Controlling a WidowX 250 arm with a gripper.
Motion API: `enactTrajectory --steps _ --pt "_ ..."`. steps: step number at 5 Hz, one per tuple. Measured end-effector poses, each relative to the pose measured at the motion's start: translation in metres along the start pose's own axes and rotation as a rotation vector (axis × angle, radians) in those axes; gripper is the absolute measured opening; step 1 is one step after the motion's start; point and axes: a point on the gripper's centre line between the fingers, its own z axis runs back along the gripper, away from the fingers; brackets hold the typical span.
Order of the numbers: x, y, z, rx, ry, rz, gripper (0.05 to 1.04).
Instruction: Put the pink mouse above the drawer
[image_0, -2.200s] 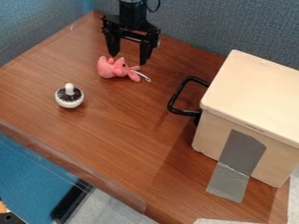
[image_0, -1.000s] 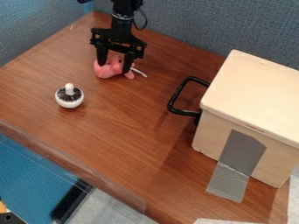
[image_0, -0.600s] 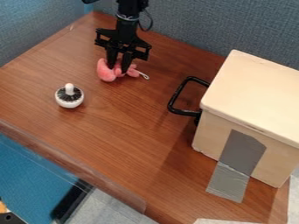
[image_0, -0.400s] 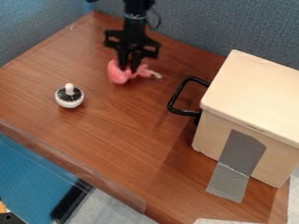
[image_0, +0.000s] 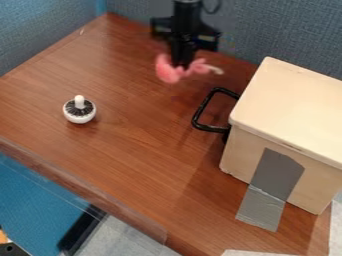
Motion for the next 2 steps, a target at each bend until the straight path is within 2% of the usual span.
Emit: enactTrajectory --steps 2 --pt "0.005 -0.094 0.046 -0.112 -0.069 -0.132 0.104"
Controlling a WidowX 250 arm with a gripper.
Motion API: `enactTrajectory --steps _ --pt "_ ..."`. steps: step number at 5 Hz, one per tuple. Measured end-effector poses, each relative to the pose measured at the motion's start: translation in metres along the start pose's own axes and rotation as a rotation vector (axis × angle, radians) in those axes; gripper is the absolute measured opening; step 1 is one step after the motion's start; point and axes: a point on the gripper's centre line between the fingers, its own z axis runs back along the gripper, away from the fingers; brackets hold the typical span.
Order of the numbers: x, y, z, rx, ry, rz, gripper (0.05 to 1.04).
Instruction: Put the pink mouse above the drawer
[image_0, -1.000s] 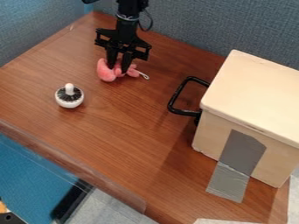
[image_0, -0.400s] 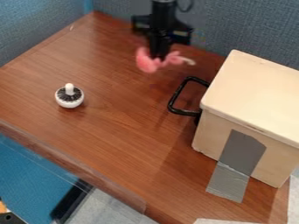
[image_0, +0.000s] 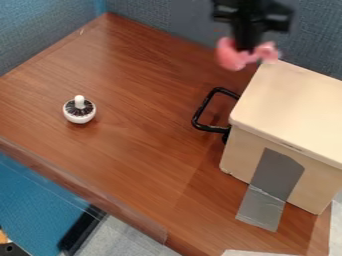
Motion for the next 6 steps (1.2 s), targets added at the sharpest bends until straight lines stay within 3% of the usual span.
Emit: enactTrajectory --steps 1,3,4,5,6 --pt "0.002 -0.036 0.013 -0.047 -0.017 -0.063 0.104" --pt "-0.016 -0.075 0.014 -0.096 0.025 -0.139 0.104" --pt "-0.032 -0.075 0.005 -0.082 0.093 -0.139 0.104" --pt "-0.039 -0.074 0.001 -0.056 0.123 -0.139 0.134" --pt "-0.043 -0.072 0.001 -0.026 0.136 -0.134 0.34"
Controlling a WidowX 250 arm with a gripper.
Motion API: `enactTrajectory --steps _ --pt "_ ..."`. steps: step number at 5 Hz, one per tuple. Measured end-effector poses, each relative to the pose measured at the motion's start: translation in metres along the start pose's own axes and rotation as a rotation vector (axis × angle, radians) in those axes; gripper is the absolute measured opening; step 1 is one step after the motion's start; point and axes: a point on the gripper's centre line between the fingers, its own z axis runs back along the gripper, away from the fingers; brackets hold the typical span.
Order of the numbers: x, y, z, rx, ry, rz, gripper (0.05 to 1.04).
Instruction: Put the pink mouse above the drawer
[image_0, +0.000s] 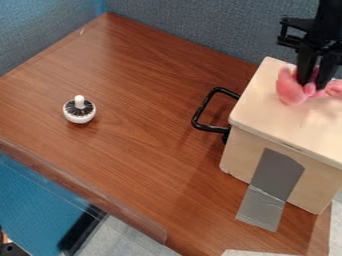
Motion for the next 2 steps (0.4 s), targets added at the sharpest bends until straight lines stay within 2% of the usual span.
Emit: enactTrajectory --steps 2 --pt "-0.005 -0.002 0.047 0.034 -0.079 0.023 0.931"
